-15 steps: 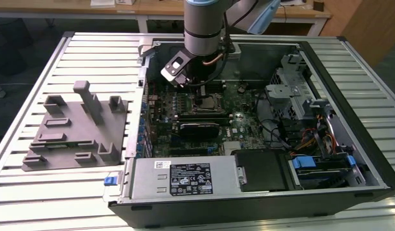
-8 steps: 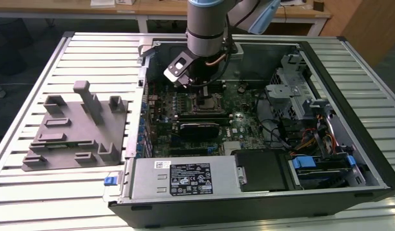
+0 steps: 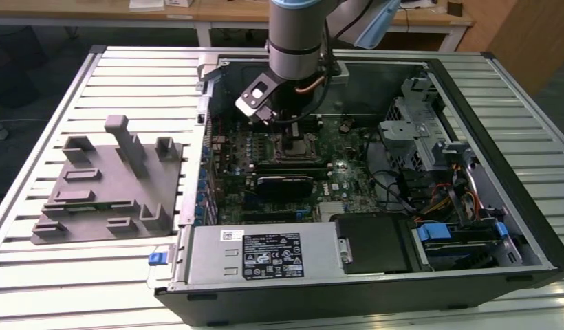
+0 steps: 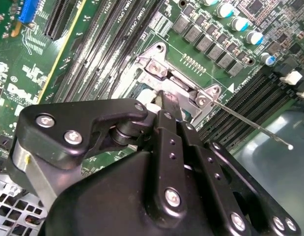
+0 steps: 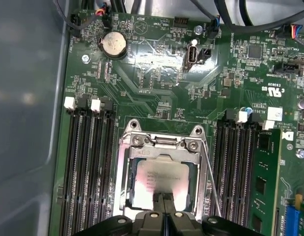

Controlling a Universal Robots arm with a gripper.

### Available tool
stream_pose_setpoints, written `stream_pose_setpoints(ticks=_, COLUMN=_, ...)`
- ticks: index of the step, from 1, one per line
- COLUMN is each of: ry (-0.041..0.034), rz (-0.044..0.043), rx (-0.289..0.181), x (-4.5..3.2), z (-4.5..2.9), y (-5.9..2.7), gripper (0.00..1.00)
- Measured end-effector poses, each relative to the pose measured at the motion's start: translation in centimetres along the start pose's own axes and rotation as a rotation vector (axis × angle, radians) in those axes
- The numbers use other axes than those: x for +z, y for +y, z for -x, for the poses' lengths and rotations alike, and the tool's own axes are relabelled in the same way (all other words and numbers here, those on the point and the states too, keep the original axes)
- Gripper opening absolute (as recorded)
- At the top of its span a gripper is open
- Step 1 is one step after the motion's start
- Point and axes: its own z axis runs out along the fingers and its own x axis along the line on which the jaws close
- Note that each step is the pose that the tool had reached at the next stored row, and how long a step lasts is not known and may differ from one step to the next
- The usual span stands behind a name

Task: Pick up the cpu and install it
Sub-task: 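Close the cpu cover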

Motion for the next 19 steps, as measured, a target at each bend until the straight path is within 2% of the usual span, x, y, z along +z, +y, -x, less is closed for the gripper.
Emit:
stream_pose_setpoints(ticks=3, ry=-0.0004, rz=-0.0004, rx=0.0, x=-0.61, z=0.02, y=-0.01, gripper=0.11)
stream_pose_setpoints(ticks=19, ry=-0.0002, rz=0.0001, rx=0.0, x=-0.65, z=0.05, y=-0.14, gripper=0.11)
